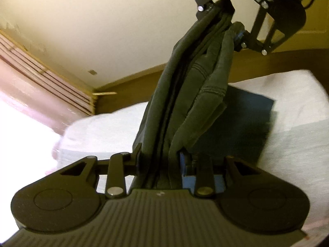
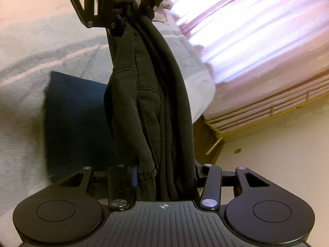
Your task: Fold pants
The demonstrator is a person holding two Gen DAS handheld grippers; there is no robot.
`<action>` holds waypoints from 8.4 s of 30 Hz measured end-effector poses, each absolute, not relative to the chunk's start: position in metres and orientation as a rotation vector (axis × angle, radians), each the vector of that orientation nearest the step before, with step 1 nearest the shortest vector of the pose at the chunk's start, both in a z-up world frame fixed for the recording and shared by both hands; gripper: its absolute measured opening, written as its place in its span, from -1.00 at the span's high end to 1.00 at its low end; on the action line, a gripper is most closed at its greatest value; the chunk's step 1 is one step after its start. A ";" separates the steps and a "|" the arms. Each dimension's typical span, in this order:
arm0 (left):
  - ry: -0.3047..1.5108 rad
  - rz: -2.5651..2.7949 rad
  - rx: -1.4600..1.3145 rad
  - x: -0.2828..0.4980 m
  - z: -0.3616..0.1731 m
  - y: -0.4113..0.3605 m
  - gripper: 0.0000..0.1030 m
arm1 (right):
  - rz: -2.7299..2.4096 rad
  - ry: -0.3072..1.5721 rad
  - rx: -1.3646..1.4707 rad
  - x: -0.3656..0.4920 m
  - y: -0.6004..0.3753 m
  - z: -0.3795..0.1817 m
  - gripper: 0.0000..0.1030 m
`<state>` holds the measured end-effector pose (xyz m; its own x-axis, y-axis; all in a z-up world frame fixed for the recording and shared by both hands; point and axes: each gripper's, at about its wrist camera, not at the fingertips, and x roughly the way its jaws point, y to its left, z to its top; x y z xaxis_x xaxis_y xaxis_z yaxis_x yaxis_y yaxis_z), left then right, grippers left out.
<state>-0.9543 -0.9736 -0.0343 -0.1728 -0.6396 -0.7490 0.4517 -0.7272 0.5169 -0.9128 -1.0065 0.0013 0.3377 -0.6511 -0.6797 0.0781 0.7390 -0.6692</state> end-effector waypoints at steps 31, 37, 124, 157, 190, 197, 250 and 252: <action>-0.325 -1.848 1.375 -0.941 -0.260 -0.889 0.37 | -0.620 1.106 -0.708 -0.928 -0.903 -0.163 0.08; -0.302 -1.846 1.397 -0.947 -0.270 -0.887 0.36 | -0.613 1.114 -0.668 -0.931 -0.901 -0.176 0.13; 0.816 -1.748 0.917 -0.880 -0.238 -0.964 0.34 | -0.871 0.925 0.598 -0.963 -1.051 -0.095 0.33; 0.912 -1.840 0.794 -0.831 -0.228 -1.117 0.51 | -0.832 0.932 0.539 -0.966 -1.021 -0.151 0.32; 0.880 -1.699 0.893 -0.844 -0.231 -0.970 0.45 | -0.891 0.871 0.623 -0.995 -0.977 -0.115 0.31; 0.865 -1.761 0.933 -0.881 -0.241 -0.964 0.45 | -0.897 0.884 0.679 -1.002 -0.980 -0.150 0.28; 0.859 -1.487 0.680 -0.848 -0.122 -0.752 -0.98 | -1.015 0.755 0.724 -0.979 -0.812 -0.027 -0.58; 0.851 -1.496 0.668 -0.842 -0.118 -0.739 -0.98 | -1.023 0.751 0.707 -0.973 -0.798 -0.022 -0.58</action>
